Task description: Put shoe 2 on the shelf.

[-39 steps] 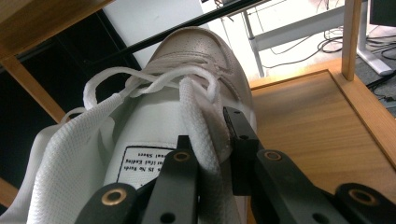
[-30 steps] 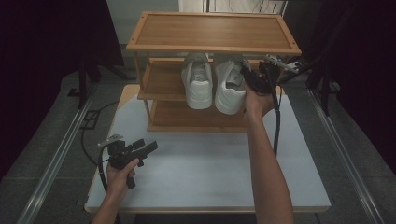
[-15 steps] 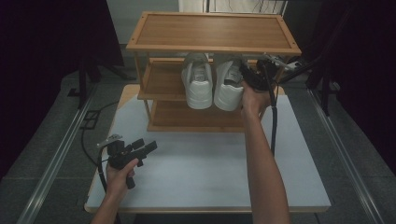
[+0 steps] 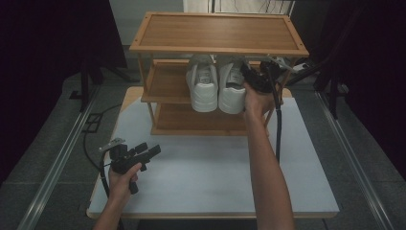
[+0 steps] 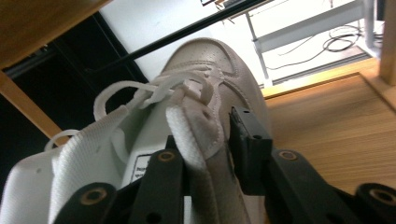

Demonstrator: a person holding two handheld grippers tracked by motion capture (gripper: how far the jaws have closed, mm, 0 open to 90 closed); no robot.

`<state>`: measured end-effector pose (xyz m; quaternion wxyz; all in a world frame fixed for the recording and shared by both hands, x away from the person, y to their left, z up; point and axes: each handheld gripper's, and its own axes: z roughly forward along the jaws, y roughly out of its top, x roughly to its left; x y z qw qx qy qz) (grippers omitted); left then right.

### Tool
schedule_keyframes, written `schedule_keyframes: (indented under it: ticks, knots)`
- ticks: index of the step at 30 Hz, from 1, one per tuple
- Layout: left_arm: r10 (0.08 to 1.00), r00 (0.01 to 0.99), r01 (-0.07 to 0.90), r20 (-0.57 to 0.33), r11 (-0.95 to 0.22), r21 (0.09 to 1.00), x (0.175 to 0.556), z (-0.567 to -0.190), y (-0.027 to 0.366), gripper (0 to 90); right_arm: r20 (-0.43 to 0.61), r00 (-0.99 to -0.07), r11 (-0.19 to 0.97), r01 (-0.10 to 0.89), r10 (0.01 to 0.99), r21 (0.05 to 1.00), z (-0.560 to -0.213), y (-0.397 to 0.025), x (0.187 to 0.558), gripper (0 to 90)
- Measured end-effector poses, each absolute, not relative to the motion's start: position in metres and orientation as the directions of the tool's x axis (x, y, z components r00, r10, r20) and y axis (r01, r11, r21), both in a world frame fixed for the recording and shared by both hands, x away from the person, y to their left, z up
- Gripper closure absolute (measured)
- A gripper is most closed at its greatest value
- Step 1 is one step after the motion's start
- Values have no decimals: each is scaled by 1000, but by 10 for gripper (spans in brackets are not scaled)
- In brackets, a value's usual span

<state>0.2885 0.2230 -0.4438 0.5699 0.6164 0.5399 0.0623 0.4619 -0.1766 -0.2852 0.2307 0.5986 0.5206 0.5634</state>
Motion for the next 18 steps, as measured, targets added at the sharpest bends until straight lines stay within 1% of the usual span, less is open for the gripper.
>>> schedule_keyframes:
  ticks: [2, 6, 10, 12, 14, 15, 18]
  knots:
    - [738, 408, 594, -537, 233, 770, 288, -444, 223, 230, 435, -182, -352, 361, 882, 863, -286, -177, 462, 697]
    - [737, 408, 595, -539, 233, 769, 289, -444, 223, 230, 470, -193, -383, 360, 861, 850, -288, -179, 463, 649]
    - [738, 405, 597, -540, 234, 768, 289, -444, 223, 230, 482, -222, -388, 361, 847, 848, -289, -180, 464, 566]
    - [739, 407, 595, -538, 232, 769, 289, -444, 223, 230, 514, -239, -418, 356, 824, 836, -290, -181, 465, 513]
    - [739, 406, 595, -537, 232, 770, 289, -445, 224, 230, 554, -267, -456, 349, 789, 819, -288, -185, 464, 526]
    - [739, 406, 595, -538, 233, 769, 289, -445, 224, 230, 565, -270, -473, 338, 780, 814, -286, -187, 463, 517]
    - [741, 405, 596, -536, 231, 769, 289, -445, 223, 230, 554, -292, -457, 339, 780, 822, -283, -190, 458, 507]
